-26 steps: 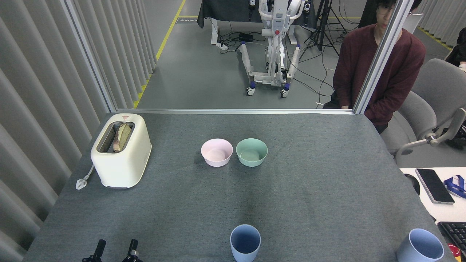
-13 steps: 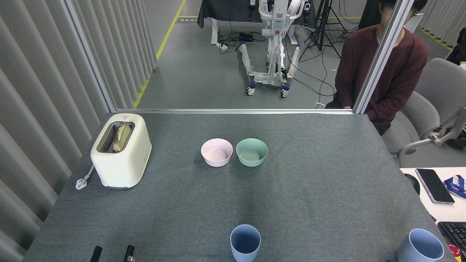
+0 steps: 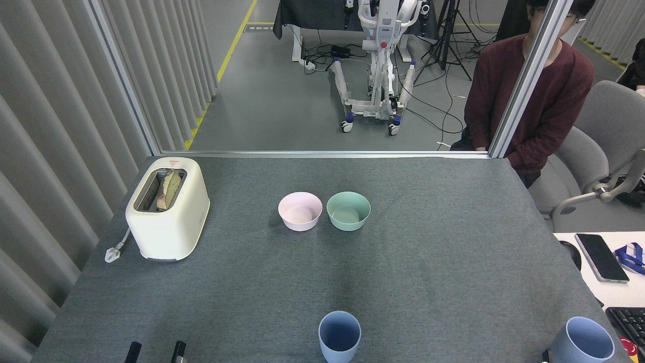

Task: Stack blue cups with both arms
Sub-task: 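Open the left gripper and withdraw it toward the robot, then grasp the other blue cup with the right gripper and lift it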

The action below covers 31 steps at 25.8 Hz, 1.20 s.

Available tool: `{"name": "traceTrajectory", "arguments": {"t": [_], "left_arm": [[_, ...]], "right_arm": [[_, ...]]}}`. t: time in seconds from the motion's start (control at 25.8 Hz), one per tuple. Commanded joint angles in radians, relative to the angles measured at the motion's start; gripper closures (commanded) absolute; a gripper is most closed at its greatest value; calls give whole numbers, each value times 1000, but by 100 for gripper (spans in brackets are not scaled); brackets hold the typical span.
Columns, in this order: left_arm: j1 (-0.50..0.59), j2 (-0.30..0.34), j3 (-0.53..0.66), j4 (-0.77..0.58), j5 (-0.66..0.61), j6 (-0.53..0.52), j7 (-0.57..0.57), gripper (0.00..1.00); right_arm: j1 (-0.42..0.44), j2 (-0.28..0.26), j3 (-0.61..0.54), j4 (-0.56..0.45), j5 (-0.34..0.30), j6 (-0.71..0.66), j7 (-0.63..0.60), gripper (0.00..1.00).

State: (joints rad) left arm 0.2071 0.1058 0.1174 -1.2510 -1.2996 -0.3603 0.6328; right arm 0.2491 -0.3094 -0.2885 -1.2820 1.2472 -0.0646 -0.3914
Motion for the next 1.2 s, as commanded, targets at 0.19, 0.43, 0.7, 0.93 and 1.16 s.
{"name": "traceTrajectory", "arguments": {"t": [0.19,0.43,0.7,0.93,1.16], "left_arm": [[0,9,1,-1,0,-11,1,0],[0,14,1,-1,0,-12,1,0],[0,15,1,-1,0,-12,2,0],[0,15,1,-2,-1,-12,2,0],[0,15,2,-2,-1,-11,2,0]], "right_arm": [[-8,-20,-26,18,0,-20,-1,0],[-27,-34,-26,47,1,-21,-4,0],[-96,-53,-26,121,1,-23,-3,0],[-155,-79,-17,173,3,-23,0,10],[-40,-22,-17,-42,5,-193,-15,77]]}}
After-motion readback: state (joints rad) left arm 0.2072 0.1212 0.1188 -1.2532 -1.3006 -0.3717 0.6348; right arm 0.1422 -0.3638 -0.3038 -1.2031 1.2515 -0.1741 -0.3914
